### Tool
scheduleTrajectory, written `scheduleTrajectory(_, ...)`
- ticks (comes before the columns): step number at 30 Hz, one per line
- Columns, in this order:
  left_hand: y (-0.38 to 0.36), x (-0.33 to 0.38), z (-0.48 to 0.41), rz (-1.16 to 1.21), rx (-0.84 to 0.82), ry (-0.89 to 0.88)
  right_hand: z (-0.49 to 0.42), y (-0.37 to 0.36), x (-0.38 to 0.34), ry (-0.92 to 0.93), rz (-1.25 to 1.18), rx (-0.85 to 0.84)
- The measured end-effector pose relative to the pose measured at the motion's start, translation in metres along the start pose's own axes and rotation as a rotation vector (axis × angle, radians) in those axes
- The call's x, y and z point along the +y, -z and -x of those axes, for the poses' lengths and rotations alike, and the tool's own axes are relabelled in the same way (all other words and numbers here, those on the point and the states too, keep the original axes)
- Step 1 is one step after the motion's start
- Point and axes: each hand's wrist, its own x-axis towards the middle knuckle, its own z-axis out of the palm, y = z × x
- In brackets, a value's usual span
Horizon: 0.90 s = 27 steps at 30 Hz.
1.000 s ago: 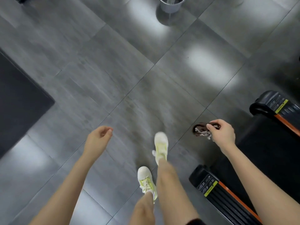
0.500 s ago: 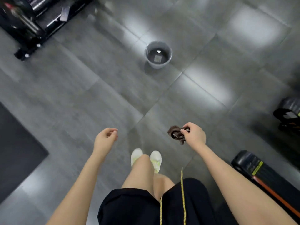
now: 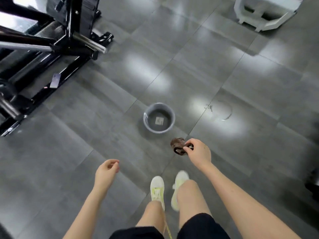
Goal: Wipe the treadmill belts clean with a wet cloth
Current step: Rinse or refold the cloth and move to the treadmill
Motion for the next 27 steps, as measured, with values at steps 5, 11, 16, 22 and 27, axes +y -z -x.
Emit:
scheduleTrajectory(5,-0.061,0.061,-0.089,0.070,0.006,0.116,-0.139,-0.009,-0.016,-0.018,0.008,-0.093)
scheduleTrajectory(11,-0.155,0.094,-0.228,0.072,-0.016,0.129,-0.309,-0.073,-0.009,-0.043,-0.060,-0.227)
scheduleTrajectory(16,-0.220,0.095,-0.332,0.035,-0.066,0.178,-0.397,-0.155,0.008,-0.011,-0.079,-0.372)
scheduleTrajectory(22,-0.279,0.061,-0.453,0.015,-0.136,0.167,-0.475,-0.255,0.047,-0.086,0.052,-0.311)
scheduleTrajectory(27,-0.323,0.024,-0.535,0.039,-0.203,0.132,-0.503,-0.336,0.089,-0.305,-0.025,-0.170)
